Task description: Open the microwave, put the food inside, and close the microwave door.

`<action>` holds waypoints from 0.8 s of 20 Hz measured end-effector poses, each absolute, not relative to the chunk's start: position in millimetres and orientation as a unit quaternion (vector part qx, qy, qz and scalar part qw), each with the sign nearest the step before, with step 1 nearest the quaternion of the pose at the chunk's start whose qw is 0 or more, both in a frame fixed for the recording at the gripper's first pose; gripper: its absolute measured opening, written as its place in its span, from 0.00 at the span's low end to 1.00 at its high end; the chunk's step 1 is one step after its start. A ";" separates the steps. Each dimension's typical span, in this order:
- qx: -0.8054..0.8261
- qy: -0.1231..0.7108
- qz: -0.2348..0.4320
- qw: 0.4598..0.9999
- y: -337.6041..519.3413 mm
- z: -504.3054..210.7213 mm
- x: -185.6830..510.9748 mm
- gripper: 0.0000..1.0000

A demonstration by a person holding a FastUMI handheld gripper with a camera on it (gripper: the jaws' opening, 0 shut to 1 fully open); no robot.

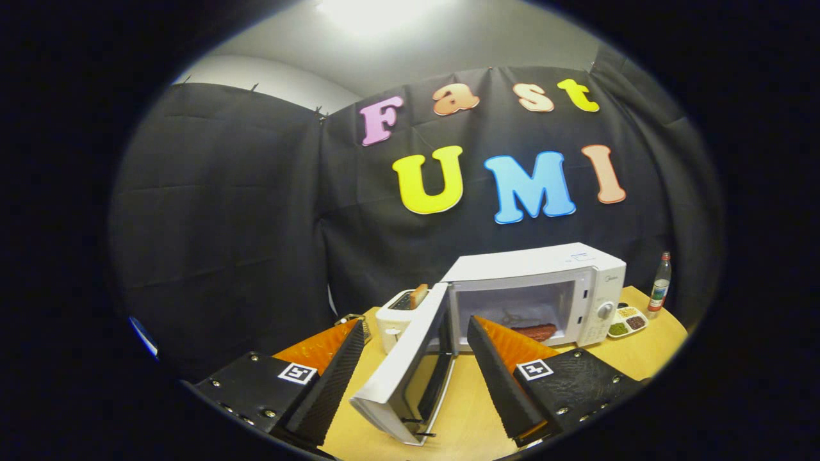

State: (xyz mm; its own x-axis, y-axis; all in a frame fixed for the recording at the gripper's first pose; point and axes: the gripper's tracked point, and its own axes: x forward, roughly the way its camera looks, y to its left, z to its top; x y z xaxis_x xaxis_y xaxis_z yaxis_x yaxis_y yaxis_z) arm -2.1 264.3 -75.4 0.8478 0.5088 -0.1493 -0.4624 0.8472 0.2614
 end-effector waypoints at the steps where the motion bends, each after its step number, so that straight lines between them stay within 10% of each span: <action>1: 0.106 0.105 0.267 0.952 277.2 -71.6 -7.8 0.98; 9: 0.092 0.111 0.370 0.918 373.8 -74.5 -53.7 0.96; 13: 0.073 0.140 0.403 0.902 394.5 -109.6 -73.5 0.84; 14: 0.070 0.149 0.406 0.899 398.4 -115.2 -71.4 0.64; 16: 0.062 0.178 0.410 0.892 402.3 -139.1 -70.0 0.55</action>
